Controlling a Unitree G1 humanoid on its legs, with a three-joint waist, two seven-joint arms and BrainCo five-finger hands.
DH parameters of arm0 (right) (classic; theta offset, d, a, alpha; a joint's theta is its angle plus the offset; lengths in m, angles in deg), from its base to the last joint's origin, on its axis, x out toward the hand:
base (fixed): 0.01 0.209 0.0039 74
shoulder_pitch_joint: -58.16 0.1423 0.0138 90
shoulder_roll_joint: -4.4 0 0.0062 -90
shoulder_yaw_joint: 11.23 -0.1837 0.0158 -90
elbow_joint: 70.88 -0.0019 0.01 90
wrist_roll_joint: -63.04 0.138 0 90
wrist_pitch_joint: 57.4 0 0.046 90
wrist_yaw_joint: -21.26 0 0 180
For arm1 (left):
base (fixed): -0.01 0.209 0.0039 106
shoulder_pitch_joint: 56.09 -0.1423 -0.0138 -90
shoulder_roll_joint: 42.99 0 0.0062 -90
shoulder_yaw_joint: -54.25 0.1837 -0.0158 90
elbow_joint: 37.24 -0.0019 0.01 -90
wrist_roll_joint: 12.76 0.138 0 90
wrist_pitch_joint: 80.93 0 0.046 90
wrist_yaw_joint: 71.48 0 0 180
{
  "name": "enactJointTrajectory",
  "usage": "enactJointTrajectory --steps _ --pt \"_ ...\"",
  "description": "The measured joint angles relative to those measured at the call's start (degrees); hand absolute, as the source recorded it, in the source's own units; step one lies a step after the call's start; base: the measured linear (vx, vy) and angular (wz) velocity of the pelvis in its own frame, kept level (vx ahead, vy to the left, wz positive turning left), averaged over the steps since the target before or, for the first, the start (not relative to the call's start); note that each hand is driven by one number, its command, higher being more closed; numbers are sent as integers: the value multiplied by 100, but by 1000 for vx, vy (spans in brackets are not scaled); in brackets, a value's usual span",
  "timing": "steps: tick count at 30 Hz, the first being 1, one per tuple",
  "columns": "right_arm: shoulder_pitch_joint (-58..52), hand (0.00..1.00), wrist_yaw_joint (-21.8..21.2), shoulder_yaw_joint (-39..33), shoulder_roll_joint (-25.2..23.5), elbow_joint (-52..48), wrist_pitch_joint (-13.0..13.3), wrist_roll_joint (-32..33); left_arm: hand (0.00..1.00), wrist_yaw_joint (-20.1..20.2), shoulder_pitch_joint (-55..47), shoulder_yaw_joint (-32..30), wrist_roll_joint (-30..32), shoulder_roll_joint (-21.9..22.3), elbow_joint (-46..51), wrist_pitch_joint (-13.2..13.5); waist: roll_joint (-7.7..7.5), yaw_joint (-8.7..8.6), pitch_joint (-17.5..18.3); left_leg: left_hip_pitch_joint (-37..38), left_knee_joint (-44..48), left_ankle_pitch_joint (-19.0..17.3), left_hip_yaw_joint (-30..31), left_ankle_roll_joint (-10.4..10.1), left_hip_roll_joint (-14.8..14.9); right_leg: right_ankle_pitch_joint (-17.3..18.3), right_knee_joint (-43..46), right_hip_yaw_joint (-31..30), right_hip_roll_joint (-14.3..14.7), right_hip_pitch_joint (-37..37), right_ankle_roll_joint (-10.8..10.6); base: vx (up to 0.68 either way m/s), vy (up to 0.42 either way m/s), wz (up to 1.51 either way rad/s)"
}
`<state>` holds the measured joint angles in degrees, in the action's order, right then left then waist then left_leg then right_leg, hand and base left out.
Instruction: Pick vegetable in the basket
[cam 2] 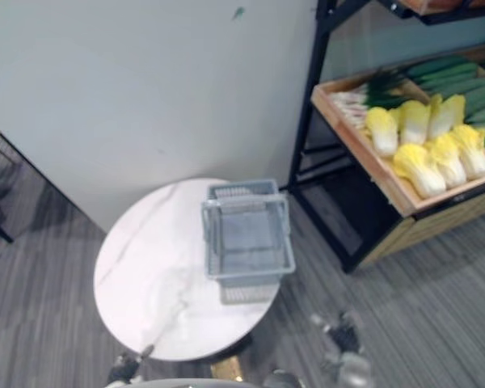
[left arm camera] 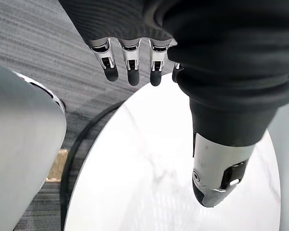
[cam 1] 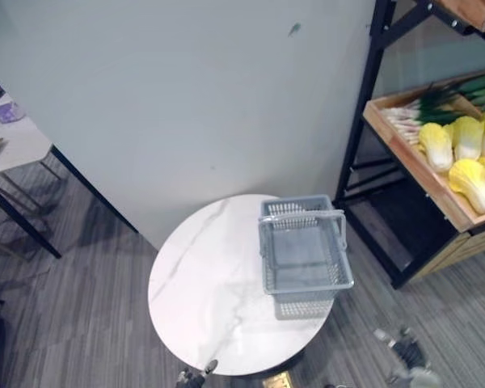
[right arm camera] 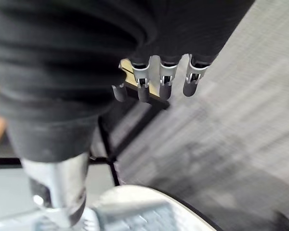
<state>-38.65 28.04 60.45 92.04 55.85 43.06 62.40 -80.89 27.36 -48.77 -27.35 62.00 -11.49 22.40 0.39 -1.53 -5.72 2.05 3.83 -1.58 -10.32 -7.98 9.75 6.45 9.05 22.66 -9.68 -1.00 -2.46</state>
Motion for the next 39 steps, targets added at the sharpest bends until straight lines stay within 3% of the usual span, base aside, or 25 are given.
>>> enactJointTrajectory --steps 1,3,6,9,14,19,21,24,27,32,39 --pt "65 0 223 -179 241 -480 -13 -569 0 -69 -39 45 65 18 48 1 92 4 8 -110 -100 271 -46 -1 7 -28 -30 -89 140 0 -48 81 137 -34" --pt "110 0 532 -490 360 -1280 -43 -1347 0 -125 -57 64 248 -47 53 2 106 -26 82 -69 -227 66 -158 12 3 -121 -180 -194 185 -22 -189 91 197 -24" --pt "203 0 930 -833 378 -2587 -272 -2654 0 -152 -62 54 425 -218 58 -10 -91 -143 65 -93 -458 9 -180 96 -132 -322 -354 -323 132 -188 -307 42 127 -12" --pt "562 0 1250 -563 510 -3297 -398 -3565 0 -148 -149 -30 630 -375 59 -105 -169 -124 109 -24 -465 -19 -371 141 -305 -485 -541 -654 33 -187 -415 1 121 -32" --pt "1125 0 1098 1072 1166 -3299 -360 -3705 0 -141 -218 -13 700 -391 53 -227 -69 37 102 -110 -563 -71 -400 226 -335 -638 -708 -737 65 -302 -433 -47 29 -11" --pt "2758 0 452 3086 1938 -1953 9 -3479 0 -85 -252 214 701 -422 56 -269 -37 242 -18 -305 -665 72 -183 264 -356 -706 -706 -578 59 -401 -397 -46 -17 14" --pt "3510 0 320 3472 2003 -1338 38 -3419 0 -76 -220 267 683 -444 82 -270 -75 387 -153 -437 -703 178 -118 273 -360 -767 -706 -517 62 -556 -355 -27 -12 19" --pt "4389 0 250 3662 2106 -831 5 -3418 0 -69 -199 335 670 -480 108 -272 -99 457 -424 -704 -677 298 31 302 -376 -864 -731 -434 48 -714 -303 -64 -13 23" --pt "4895 0 262 3676 2130 -579 -74 -3416 0 -72 -262 364 578 -513 65 -286 -161 662 -594 -821 -680 342 81 323 -397 -969 -844 -422 51 -759 -286 -38 -1 9" --pt "5276 0 262 3903 2094 -205 -176 -3420 0 -81 -260 358 577 -563 82 -274 -277 678 -773 -884 -760 449 182 351 -451 -1018 -894 -417 19 -778 -301 -31 20 11" --pt "5631 0 298 3897 2061 249 -392 -3422 0 -123 -143 361 381 -556 99 -263 -266 678 -1105 -944 -926 604 315 361 -476 -1038 -888 -356 13 -861 -307 -21 7 7"
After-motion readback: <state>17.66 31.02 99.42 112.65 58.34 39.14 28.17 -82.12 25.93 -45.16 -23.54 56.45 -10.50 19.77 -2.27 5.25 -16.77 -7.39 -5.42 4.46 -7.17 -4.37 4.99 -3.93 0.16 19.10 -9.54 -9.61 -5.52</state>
